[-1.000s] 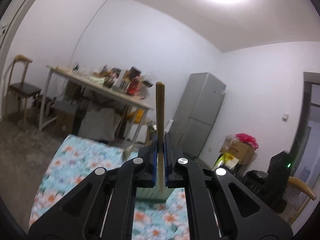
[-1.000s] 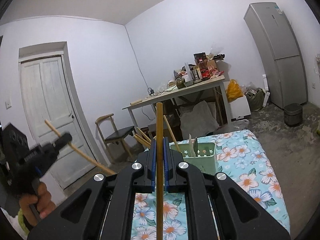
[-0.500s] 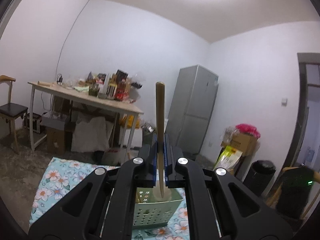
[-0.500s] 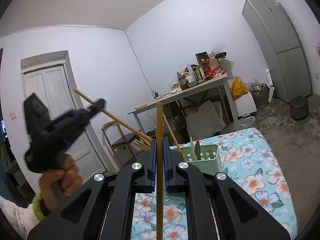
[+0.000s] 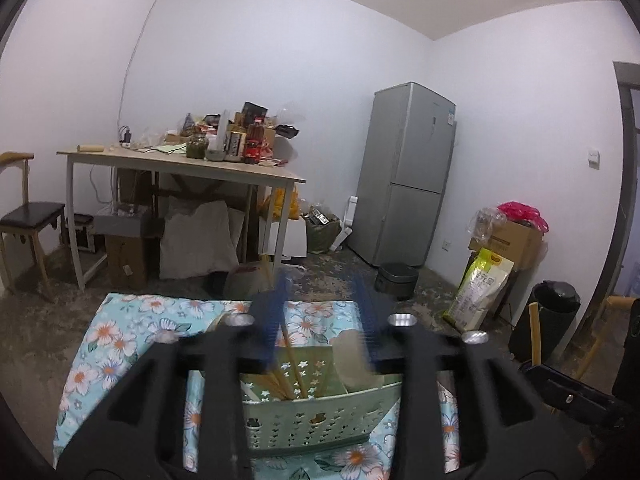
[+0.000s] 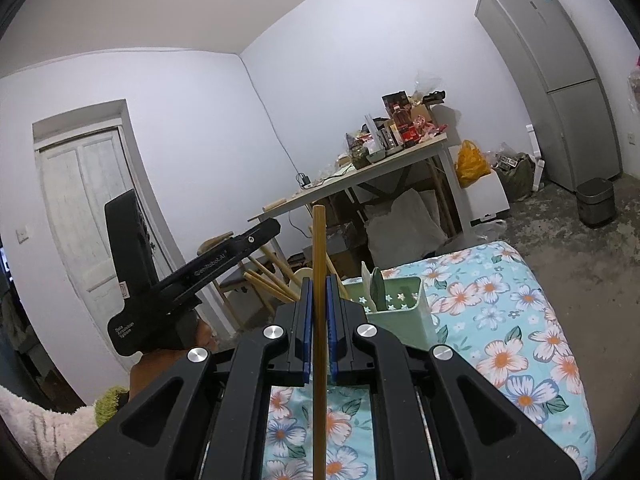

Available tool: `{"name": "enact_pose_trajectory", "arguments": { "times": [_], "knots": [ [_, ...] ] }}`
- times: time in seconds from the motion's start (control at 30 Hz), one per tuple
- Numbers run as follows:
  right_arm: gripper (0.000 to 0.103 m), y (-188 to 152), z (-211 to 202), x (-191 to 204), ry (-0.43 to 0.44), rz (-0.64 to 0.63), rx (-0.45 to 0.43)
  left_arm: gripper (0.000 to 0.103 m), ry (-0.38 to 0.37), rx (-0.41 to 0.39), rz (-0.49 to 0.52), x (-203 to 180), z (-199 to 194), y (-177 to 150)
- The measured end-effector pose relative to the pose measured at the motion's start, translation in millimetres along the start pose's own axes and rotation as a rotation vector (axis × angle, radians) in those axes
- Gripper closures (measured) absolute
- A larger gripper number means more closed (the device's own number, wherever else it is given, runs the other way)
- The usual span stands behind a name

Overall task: Organize utensils
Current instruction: 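Lower the chopstick into the green holder and open the left tool, then hold the chopstick upright above the green holder with the right tool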

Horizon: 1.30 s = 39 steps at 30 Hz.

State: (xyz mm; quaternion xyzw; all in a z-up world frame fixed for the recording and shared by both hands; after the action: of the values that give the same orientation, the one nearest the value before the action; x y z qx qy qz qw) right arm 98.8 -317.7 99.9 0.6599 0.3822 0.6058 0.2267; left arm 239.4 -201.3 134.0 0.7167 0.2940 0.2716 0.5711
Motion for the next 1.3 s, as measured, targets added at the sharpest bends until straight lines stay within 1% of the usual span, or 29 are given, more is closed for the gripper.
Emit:
{"name": "enact_pose_trajectory", "arguments": {
  "times": [0.13, 0.2, 0.27, 0.43, 0.5, 0.57, 0.7, 1.0, 1.1, 1.2, 1.3],
  "knots": [
    [0.096, 1.7, 0.3, 2.2, -0.005, -0.001, 0.000, 0.048, 0.019, -0.009, -0.008, 9.0, -12.3, 1.2],
    [0.096, 1.8, -0.4, 5.0, -0.005, -0.006, -0.002, 0.043, 0.022, -0.020, -0.012, 10.7, -24.1, 2.0],
    [0.096, 2.0, -1.1, 8.4, -0.005, -0.013, -0.002, 0.035, 0.019, -0.024, -0.012, 12.4, -36.1, 3.3],
    [0.096, 1.8, -2.7, 17.9, -0.006, -0.039, 0.003, 0.027, 0.000, -0.010, -0.028, 16.0, -65.3, -2.5],
    [0.096, 1.9, -3.3, 23.8, -0.008, -0.057, 0.006, 0.025, -0.012, 0.003, -0.036, 16.2, -77.8, -8.0],
    [0.096, 2.9, -4.0, 29.8, -0.007, -0.074, 0.006, 0.020, -0.011, 0.009, -0.031, 15.4, -90.1, -15.1],
    [0.096, 5.1, -5.6, 39.3, -0.002, -0.095, 0.001, 0.018, 0.027, 0.031, -0.034, 17.2, -107.1, -32.2],
    [0.096, 20.3, -6.8, 56.3, 0.016, -0.126, 0.007, 0.014, 0.134, 0.178, -0.175, 37.3, -126.1, -84.6],
    [0.096, 26.1, -1.6, 59.3, 0.015, -0.129, 0.017, 0.013, 0.160, 0.235, -0.179, 39.8, -126.7, -96.1],
    [0.096, 28.8, 2.9, 62.4, 0.010, -0.128, 0.013, 0.012, 0.176, 0.262, -0.182, 39.6, -129.8, -103.9],
    [0.096, 32.9, 7.1, 66.1, 0.004, -0.127, 0.003, 0.011, 0.185, 0.271, -0.176, 39.3, -131.2, -107.8]
  ]
}}
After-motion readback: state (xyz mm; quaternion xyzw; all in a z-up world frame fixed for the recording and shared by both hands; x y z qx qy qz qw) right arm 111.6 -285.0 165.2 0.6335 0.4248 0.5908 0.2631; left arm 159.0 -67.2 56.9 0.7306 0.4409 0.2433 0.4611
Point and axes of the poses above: each gripper's, at about its wrist camera, not at the fingertips, and z roughly the way its jaws point, x to its left, y to its top, the point moved 5 cm from there along z, roughly the way its jaws point, and after that the axes turned 15 degrees about z, right-handed, at the moved point
